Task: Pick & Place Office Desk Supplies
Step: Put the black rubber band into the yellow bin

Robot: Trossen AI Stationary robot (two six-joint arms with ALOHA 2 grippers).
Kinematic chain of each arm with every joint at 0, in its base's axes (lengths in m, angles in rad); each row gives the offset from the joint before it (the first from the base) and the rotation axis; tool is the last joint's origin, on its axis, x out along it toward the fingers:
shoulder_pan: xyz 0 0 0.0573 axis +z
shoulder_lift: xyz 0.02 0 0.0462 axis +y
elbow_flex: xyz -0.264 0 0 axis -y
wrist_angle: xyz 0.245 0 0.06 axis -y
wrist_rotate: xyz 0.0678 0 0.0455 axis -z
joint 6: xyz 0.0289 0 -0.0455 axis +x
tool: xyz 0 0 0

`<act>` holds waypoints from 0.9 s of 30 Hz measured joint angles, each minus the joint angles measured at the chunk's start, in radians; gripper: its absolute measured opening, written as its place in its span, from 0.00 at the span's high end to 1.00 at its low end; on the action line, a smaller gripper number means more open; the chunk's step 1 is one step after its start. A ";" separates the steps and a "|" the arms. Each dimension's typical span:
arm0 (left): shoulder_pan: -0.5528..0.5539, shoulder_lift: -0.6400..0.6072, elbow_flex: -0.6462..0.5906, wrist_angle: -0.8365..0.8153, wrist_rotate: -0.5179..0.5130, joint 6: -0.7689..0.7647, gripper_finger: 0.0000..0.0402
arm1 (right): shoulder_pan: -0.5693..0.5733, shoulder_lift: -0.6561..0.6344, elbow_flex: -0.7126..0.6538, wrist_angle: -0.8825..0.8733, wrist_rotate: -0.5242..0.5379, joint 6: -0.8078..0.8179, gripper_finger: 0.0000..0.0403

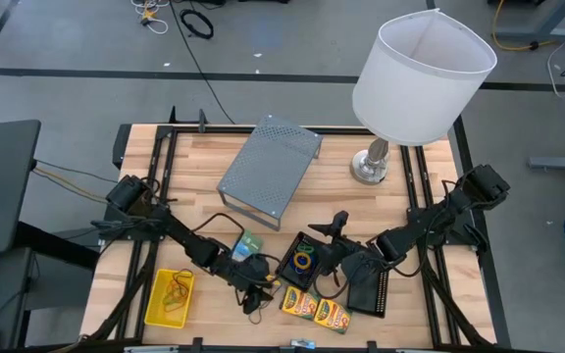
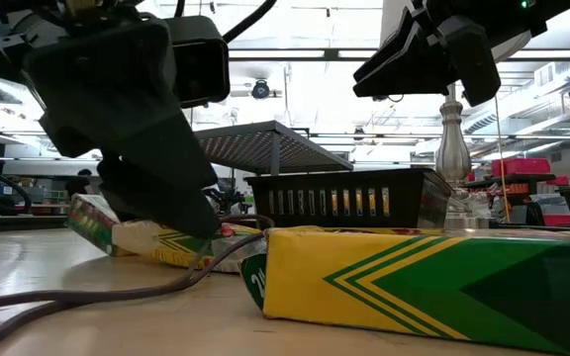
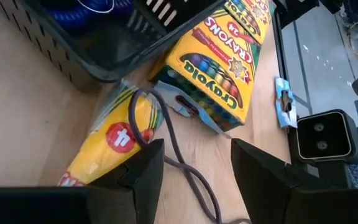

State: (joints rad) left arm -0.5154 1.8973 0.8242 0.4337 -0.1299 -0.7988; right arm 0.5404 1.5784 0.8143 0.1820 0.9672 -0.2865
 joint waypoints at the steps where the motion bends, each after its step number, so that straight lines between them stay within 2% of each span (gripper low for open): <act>1: 0.000 0.000 0.000 -0.003 0.001 0.000 0.52 | 0.000 0.000 0.000 0.000 0.000 0.000 0.53; 15: -0.096 -0.013 -0.001 -0.042 0.052 -0.056 0.52 | 0.000 0.000 0.000 -0.001 0.000 -0.008 0.53; 20: -0.113 -0.016 -0.003 -0.049 -0.003 -0.070 0.52 | 0.000 0.000 0.000 0.000 -0.001 -0.017 0.53; 27: -0.067 0.000 -0.002 -0.052 -0.047 -0.059 0.52 | 0.001 0.000 0.000 0.000 -0.001 -0.018 0.53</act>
State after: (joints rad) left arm -0.5819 1.8977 0.8227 0.3817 -0.1766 -0.8581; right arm 0.5411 1.5784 0.8143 0.1818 0.9664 -0.3046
